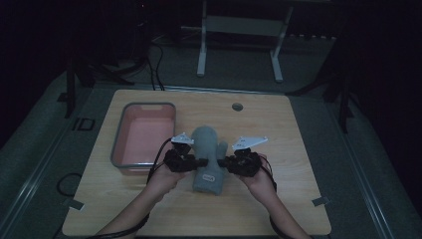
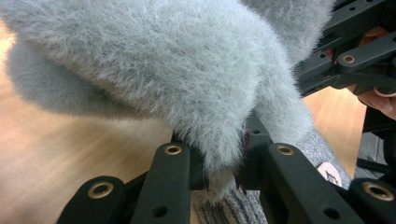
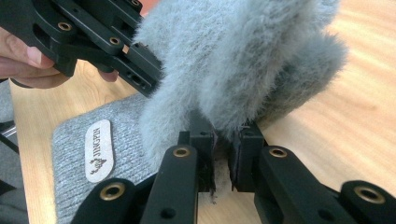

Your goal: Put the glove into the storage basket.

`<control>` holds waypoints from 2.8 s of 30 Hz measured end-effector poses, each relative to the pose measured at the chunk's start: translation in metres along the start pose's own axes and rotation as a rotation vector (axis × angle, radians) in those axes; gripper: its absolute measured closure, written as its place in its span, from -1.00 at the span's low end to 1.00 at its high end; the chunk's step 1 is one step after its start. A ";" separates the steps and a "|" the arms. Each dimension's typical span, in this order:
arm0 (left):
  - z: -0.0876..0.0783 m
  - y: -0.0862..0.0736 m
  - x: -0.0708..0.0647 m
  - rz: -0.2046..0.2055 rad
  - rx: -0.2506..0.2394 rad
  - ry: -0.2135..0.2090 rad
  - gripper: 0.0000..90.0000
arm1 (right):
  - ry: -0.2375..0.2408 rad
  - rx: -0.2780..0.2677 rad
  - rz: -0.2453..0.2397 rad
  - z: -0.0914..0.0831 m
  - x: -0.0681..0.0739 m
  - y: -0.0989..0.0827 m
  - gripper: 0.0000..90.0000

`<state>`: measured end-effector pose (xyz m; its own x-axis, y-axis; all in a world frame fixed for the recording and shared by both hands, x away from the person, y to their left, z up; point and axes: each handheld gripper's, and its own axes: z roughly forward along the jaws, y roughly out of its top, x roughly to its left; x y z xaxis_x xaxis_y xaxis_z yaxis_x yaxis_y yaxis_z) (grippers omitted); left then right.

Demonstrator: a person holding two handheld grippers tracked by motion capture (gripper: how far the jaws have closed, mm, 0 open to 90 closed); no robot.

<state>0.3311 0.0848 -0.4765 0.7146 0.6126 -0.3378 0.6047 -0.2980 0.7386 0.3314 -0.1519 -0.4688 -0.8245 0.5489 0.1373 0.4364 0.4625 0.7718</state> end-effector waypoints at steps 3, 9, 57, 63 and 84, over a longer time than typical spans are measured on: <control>-0.007 0.010 0.000 0.018 -0.001 0.005 0.74 | -0.009 -0.018 -0.010 -0.005 0.001 0.009 0.82; -0.017 0.025 0.000 0.046 0.000 0.020 0.74 | -0.022 -0.044 -0.029 -0.012 0.003 0.024 0.82; -0.126 0.006 0.135 -0.204 0.019 0.322 0.74 | 0.091 0.024 -0.142 0.151 0.042 0.165 0.83; -0.106 -0.008 0.152 -0.258 0.085 0.334 0.73 | 0.090 0.104 -0.105 0.184 0.032 0.149 0.83; -0.055 -0.009 0.168 -0.253 0.339 0.495 0.32 | 0.038 0.170 -0.060 0.193 0.015 0.148 0.20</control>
<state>0.4266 0.2304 -0.5080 0.3379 0.9349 -0.1088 0.8682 -0.2650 0.4195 0.4535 0.0588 -0.4722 -0.8625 0.4916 0.1200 0.4378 0.6061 0.6640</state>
